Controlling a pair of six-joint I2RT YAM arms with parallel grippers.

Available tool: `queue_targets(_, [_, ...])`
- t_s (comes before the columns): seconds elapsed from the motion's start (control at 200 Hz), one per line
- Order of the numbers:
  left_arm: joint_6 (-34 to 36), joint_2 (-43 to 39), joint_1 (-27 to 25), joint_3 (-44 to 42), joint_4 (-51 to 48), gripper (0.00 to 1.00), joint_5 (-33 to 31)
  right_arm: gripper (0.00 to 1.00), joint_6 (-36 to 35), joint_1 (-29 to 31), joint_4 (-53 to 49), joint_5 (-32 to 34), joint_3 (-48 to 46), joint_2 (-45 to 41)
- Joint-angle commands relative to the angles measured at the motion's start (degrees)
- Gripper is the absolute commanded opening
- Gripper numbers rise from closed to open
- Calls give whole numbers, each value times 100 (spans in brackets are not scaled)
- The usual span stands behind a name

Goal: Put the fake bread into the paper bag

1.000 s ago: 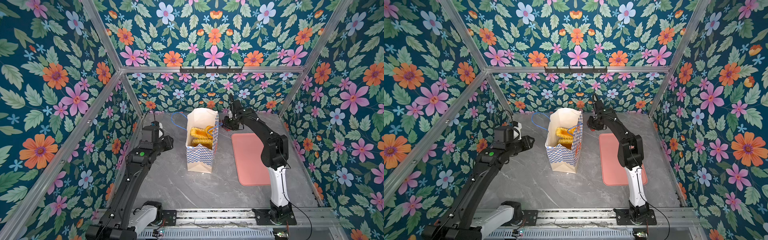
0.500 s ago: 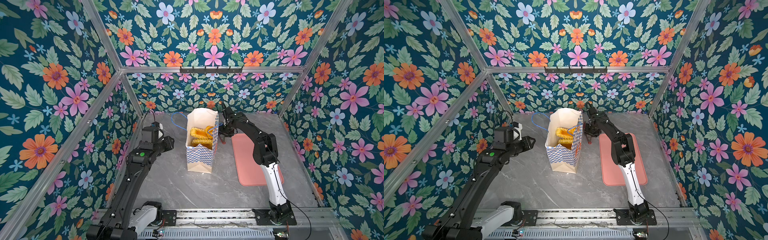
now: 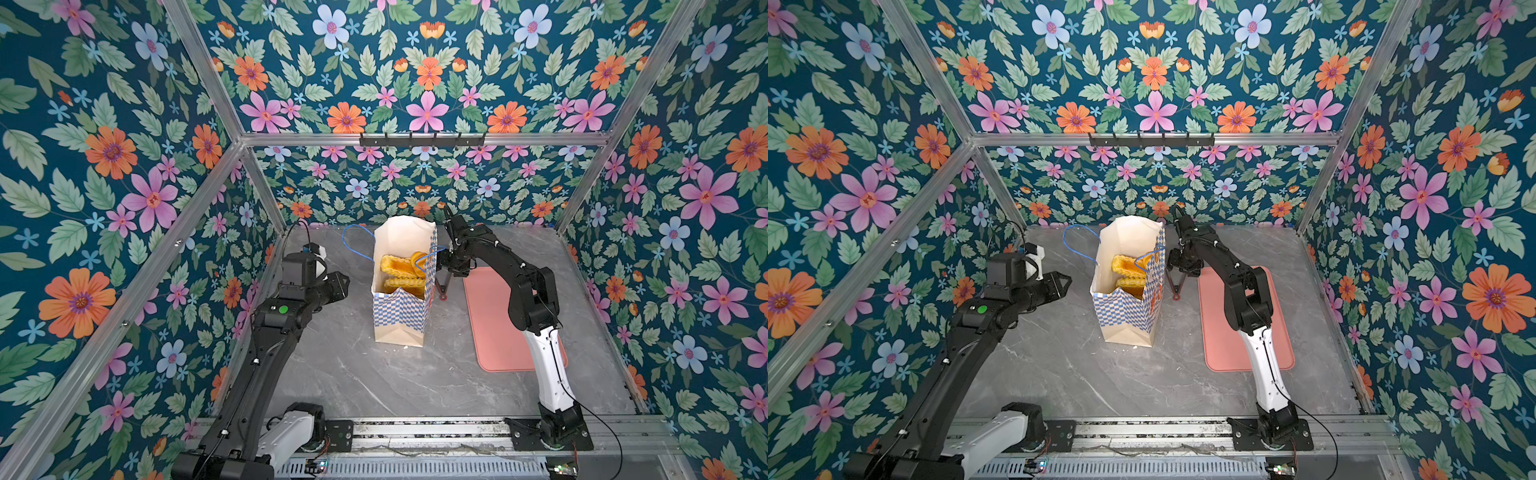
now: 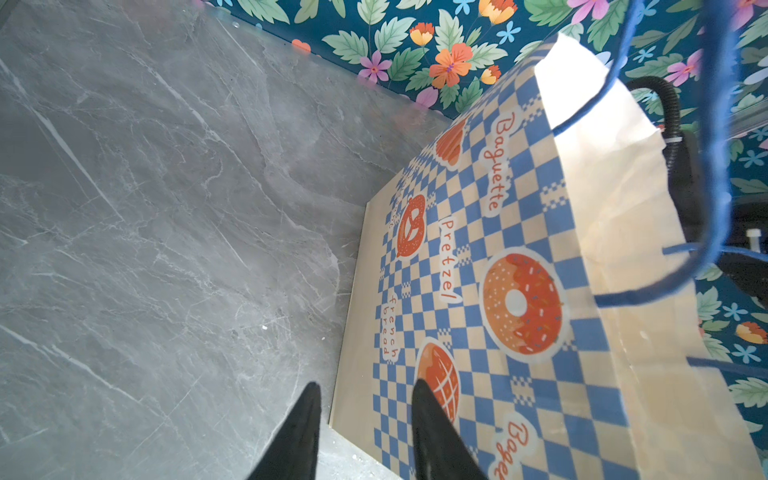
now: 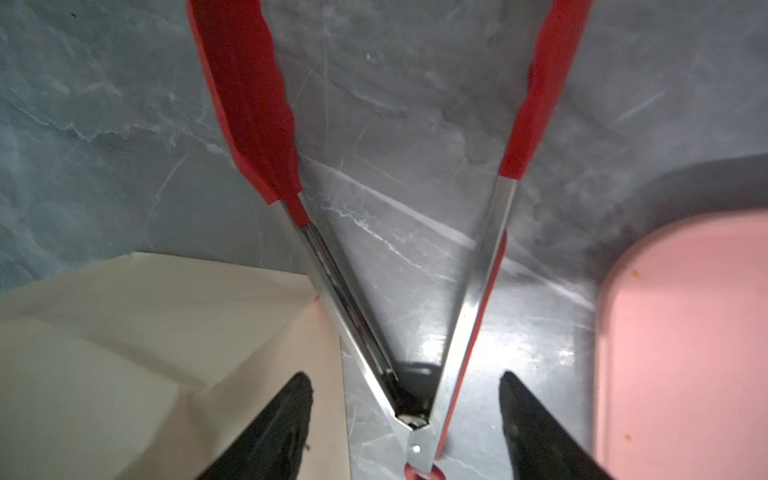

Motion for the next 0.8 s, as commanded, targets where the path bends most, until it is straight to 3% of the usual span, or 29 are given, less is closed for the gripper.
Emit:
queue_targets(0.0, [15,-3,7,44,113,39,18,72,-28,6,-120,174,-58,-130])
queue_targets(0.13, [33,33,7,98,113,44,-39,72,-37,-22,-46,232,-298,-474])
queue_targets(0.415, [82,365,191,609,176,66,-222,73,-181,-202,194,533,-1278,-1837])
queue_targets(0.42, [80,370,195,618,182,68,-225,73,-188,-203,200,543,-1302,-1864])
queue_targets(0.435, [78,388,211,646,201,93,-240,73,-203,-212,212,577,-1374,-1953])
queue_targets(0.455, [71,413,245,686,213,99,-261,73,-219,-230,238,613,-1470,-2076])
queue_targets(0.795, [-177,614,1162,847,848,99,-491,76,-610,-544,847,1292,-3323,-4535])
